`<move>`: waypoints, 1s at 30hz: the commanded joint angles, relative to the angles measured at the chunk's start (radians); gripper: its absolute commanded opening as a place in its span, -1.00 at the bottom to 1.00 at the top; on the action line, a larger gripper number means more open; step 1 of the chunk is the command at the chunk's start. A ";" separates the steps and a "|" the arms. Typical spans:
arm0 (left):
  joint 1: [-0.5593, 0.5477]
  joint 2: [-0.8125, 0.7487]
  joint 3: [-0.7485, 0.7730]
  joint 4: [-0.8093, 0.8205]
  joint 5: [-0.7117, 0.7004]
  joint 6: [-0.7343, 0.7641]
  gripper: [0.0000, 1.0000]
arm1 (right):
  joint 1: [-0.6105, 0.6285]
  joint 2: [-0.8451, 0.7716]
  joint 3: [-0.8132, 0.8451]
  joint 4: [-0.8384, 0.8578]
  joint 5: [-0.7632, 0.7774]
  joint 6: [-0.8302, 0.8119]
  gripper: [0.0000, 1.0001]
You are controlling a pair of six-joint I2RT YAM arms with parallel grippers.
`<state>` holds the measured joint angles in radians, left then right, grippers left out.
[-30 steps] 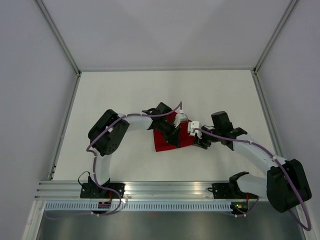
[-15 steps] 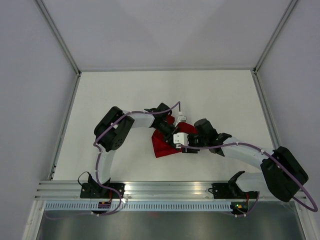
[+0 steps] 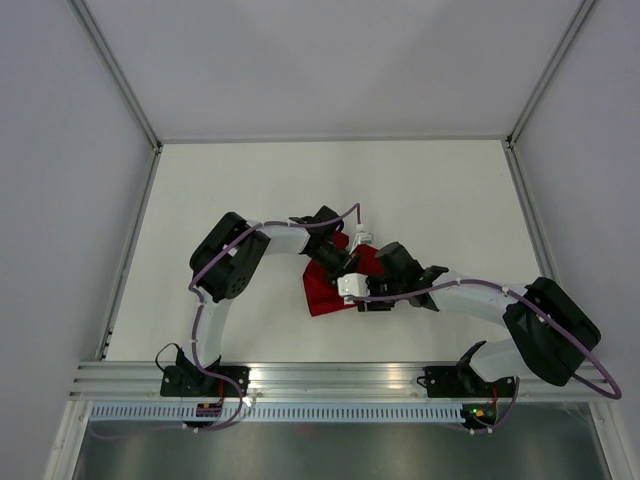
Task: Fold the napkin, place the utensils inside, and roll it up
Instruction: Roll the napkin with the utensil
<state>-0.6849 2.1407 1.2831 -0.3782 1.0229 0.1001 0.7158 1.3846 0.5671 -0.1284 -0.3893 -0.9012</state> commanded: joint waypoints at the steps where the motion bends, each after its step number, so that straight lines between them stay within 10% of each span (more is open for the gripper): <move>1: -0.001 0.045 -0.008 -0.048 -0.139 -0.005 -0.94 | 0.005 0.040 0.040 -0.031 0.003 -0.019 -0.05; 11: 0.013 -0.043 -0.060 0.053 -0.276 -0.089 -0.72 | 0.001 0.079 0.086 -0.105 -0.016 -0.007 -0.85; 30: 0.088 -0.363 -0.303 0.357 -0.515 -0.364 -0.67 | -0.095 0.249 0.261 -0.313 -0.169 -0.091 -0.99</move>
<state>-0.6369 1.8130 0.9920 -0.0547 0.6384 -0.2218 0.6281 1.5990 0.8383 -0.2512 -0.5220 -0.9829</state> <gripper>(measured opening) 0.221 0.154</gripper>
